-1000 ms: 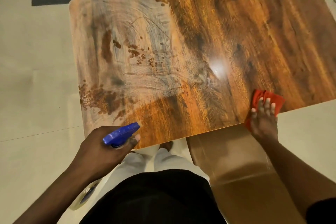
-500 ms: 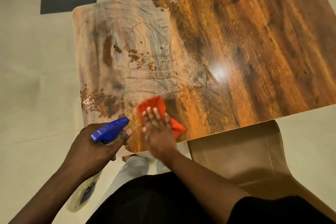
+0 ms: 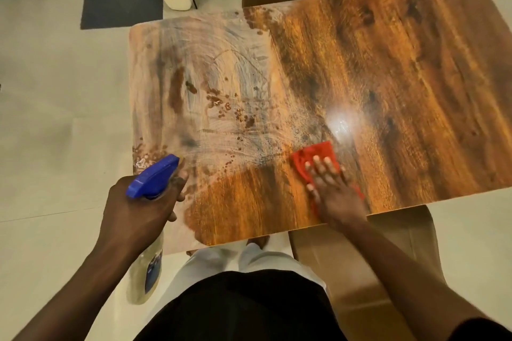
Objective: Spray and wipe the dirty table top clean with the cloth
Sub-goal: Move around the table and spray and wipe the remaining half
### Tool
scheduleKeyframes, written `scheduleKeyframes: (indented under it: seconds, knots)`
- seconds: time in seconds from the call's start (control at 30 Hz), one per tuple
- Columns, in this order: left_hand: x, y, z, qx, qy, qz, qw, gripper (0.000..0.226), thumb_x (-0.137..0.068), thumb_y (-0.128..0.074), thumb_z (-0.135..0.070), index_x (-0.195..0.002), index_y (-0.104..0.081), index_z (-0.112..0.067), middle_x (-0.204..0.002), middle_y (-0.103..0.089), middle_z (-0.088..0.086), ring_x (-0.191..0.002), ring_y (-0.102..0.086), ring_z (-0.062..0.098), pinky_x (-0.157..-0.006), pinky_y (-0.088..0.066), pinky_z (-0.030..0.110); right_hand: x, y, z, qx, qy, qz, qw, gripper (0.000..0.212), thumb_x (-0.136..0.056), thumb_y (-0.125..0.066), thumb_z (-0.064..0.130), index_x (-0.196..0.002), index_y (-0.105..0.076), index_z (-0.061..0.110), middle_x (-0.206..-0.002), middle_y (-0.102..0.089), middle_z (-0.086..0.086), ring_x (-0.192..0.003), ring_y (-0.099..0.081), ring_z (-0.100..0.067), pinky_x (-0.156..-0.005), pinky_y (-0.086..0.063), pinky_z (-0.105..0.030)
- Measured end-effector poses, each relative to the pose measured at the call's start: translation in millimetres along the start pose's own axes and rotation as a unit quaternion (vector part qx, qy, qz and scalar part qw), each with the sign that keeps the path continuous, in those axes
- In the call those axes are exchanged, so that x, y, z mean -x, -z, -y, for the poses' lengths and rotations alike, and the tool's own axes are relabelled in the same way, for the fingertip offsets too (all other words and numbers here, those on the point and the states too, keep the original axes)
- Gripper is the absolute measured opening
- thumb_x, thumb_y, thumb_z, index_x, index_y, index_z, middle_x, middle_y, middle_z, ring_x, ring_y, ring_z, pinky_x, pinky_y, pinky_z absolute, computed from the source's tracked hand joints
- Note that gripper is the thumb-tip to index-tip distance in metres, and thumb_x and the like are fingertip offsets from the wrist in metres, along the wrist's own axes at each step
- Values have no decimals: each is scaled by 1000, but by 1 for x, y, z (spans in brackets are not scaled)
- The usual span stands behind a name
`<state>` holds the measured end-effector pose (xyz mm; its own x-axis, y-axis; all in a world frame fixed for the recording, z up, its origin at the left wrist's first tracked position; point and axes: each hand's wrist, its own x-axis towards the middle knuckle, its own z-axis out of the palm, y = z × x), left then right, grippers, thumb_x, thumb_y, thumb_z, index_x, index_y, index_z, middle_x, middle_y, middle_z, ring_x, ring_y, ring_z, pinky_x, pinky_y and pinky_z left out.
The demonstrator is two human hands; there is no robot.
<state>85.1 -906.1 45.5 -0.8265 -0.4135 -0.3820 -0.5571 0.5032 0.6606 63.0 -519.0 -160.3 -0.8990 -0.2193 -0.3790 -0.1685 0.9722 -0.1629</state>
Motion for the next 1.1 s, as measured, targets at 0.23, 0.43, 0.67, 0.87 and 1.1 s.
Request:
scheduleKeyframes:
  seconds: [0.23,0.43,0.67,0.87,1.1]
  knots:
    - [-2,13,6,19,-10,23,999,28,-99,-73,-42,-77,-82,-26,-58,-78,3,-56,-73,12,-72,-52,33,-75,61,-57,-166,-306,-59,936,62,-118,-21,43,-174,-3,24,-180,13,-8,-165,15,-36,-134,2,-57]
    - [-4,25,16,18,2,31,999,28,-98,-72,-45,-79,-83,-26,-55,-75,3,-58,-74,10,-70,-49,30,-137,60,56,-154,-216,-58,962,71,-113,-21,48,-173,6,23,-179,19,-7,-165,19,-33,-133,1,-58]
    - [-27,40,15,-2,-7,54,999,31,-98,-73,-45,-77,-83,-24,-54,-74,2,-55,-72,9,-65,-47,28,-117,10,264,-59,158,39,985,77,-110,-32,46,-173,6,22,-178,20,-7,-162,29,-30,-132,2,-60]
    - [-63,46,11,-9,-32,68,997,43,-96,-74,-45,-78,-75,-6,-57,-73,13,-58,-72,25,-65,-52,36,-55,-32,291,19,311,45,949,65,-110,-44,34,-170,-25,20,-180,-19,-5,-168,-5,-27,-133,-11,-56]
    - [-89,44,13,10,-37,117,992,41,-91,-72,-55,-85,-81,-15,-59,-75,0,-60,-76,19,-66,-47,25,-22,-22,145,-3,84,15,996,64,-116,-23,43,-173,1,31,-180,7,7,-167,12,-21,-133,-12,-53]
